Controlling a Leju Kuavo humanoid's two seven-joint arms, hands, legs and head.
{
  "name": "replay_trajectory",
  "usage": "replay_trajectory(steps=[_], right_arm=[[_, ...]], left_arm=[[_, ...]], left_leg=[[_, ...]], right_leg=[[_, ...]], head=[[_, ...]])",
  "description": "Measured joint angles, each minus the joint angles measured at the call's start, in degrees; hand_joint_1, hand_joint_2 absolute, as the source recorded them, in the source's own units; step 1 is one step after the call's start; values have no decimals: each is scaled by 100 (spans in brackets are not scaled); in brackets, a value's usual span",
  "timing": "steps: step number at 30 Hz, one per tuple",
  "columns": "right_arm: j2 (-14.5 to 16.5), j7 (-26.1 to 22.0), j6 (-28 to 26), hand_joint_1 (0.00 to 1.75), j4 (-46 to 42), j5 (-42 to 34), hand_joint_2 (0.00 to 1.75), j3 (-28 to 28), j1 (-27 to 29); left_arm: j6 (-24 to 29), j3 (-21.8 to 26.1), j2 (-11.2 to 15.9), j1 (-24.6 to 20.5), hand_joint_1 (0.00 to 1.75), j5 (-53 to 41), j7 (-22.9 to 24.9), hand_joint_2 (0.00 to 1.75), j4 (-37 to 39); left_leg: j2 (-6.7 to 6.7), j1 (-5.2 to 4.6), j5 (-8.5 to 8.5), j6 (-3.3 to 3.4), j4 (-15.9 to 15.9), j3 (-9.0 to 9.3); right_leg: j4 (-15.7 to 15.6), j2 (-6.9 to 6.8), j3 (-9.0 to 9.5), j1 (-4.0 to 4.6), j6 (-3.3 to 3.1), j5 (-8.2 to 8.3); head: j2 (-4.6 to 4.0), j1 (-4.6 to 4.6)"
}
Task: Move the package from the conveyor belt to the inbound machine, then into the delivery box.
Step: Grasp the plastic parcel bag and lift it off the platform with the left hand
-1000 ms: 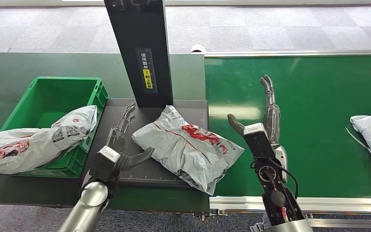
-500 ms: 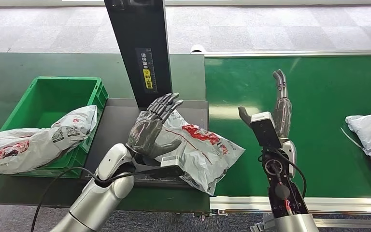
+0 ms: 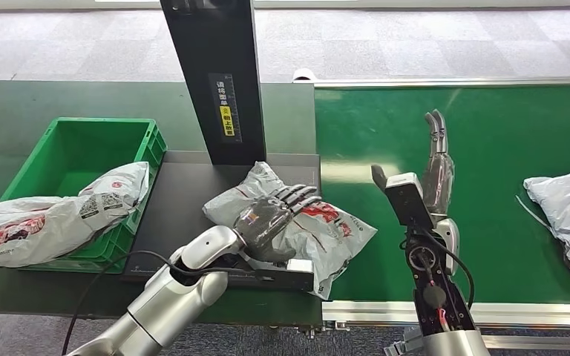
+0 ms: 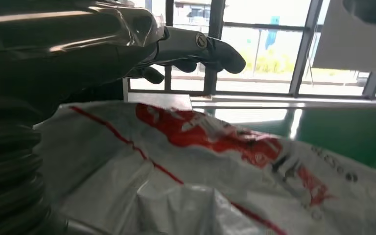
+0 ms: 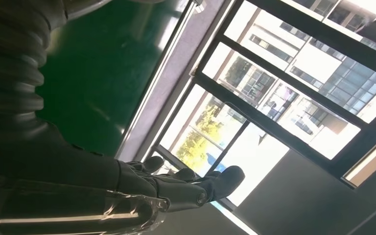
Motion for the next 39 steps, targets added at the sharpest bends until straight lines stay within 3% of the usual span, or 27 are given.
replay_trajectory(steps=[13, 14, 17, 18, 23, 28, 35, 39], right_arm=[[15, 91, 49, 0, -279, 137, 175, -219, 257], [16, 95, 56, 0, -287, 151, 175, -226, 262], [17, 109, 87, 0, -319, 205, 175, -254, 296], [17, 114, 97, 0, -334, 215, 175, -271, 313], [14, 145, 113, 0, -456, 270, 175, -367, 417], [2, 160, 113, 0, -586, 407, 175, -381, 499], [-39, 160, 131, 0, -779, 470, 175, -381, 669], [-46, 160, 155, 0, -868, 479, 175, -381, 745]], left_arm=[[-322, -303, -68, -265, 0, -11, 13, 175, 737], [-382, -314, -73, -285, 15, -12, 29, 175, 766], [-553, -361, -99, -360, 138, -6, 62, 175, 907], [-568, -375, -111, -386, 158, 6, 52, 175, 966], [-556, -399, -165, -500, 175, 80, -59, 175, 1191], [-522, -398, -164, -519, 175, 227, -296, 175, 1231], [377, -374, -33, -306, 175, 208, -513, 175, 959], [553, -353, 65, -156, 175, 208, -557, 175, 700]], left_leg=[[0, 0, 0, 0, -1, 0], [-1, 0, 0, 0, -1, 1], [-1, 0, 0, 0, 0, 1], [-1, 0, 0, 0, 0, 1], [-1, 0, 0, 0, 0, 1], [-1, 0, 0, 0, -1, 1], [-1, 0, -1, 0, -1, -1], [-2, 0, -1, 0, -1, -2]], right_leg=[[0, 0, 1, 0, 0, 0], [0, 0, 1, 0, 0, 0], [0, 0, 1, 0, 0, 0], [0, 0, 1, -1, 0, 0], [0, 0, 1, -1, 0, 0], [0, 0, 2, 0, 0, 0], [0, 0, 2, 0, 0, 0], [0, 0, 0, 0, 0, -1]], head=[[0, -1], [0, -1], [1, -1], [1, -2], [1, -2], [1, -2], [1, -2], [0, -1]])
